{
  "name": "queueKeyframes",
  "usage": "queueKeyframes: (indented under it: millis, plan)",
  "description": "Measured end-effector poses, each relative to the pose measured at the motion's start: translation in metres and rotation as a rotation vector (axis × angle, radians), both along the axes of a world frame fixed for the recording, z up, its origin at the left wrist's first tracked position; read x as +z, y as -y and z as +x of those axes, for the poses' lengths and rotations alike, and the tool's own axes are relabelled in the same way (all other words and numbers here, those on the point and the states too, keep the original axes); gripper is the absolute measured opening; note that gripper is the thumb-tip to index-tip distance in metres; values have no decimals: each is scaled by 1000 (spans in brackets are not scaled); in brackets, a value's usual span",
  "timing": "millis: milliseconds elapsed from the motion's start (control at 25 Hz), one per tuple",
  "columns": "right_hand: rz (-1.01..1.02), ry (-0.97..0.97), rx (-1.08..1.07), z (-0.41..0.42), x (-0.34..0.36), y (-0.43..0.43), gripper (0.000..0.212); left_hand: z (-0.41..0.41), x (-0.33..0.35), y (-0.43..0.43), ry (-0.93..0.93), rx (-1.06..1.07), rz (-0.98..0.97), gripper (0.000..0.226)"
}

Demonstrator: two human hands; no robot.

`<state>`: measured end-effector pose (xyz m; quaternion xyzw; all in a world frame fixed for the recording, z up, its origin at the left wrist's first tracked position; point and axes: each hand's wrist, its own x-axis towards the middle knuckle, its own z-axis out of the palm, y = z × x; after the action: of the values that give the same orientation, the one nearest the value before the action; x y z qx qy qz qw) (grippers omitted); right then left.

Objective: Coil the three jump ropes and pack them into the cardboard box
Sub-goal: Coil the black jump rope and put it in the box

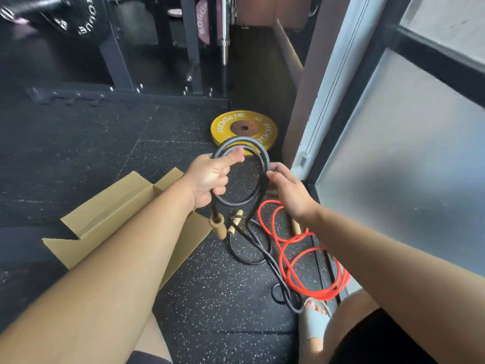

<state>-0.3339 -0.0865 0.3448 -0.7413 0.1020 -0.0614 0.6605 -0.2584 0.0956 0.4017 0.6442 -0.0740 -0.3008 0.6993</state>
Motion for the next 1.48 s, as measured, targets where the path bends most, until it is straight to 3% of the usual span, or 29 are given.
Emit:
queueKeyframes:
  millis: [80, 240, 480, 600, 760, 1000, 1240, 1360, 1480]
  plan:
    - [12, 42, -12, 2, 12, -5, 19, 0, 2, -2, -64, -39, -63, 72]
    - [136, 29, 37, 14, 14, -10, 26, 6, -4, -5, -164, -96, -210, 45]
    - [100, 30, -22, 37, 12, 5, 47, 14, -9, -7, -144, -278, -162, 37]
    - [100, 81, -22, 48, 13, 5, 29, 18, -7, -7, -231, -354, -205, 38]
    - [-15, 211, 54, 56, 14, 7, 18, 22, -11, -7, -286, -370, -198, 56]
    - [-170, 334, 221, 64, 17, 19, 16, 25, -24, -5, -171, -371, -32, 58]
    - [-197, 358, 424, 56, 22, 13, 15, 19, -16, -3, -76, -389, -18, 44]
    - [-271, 389, 355, 53, 25, 10, 17, 7, -11, 5, -61, -333, -24, 47]
    - [-333, 357, 174, 50, 19, 16, 24, 8, -4, 5, -134, -237, -234, 40]
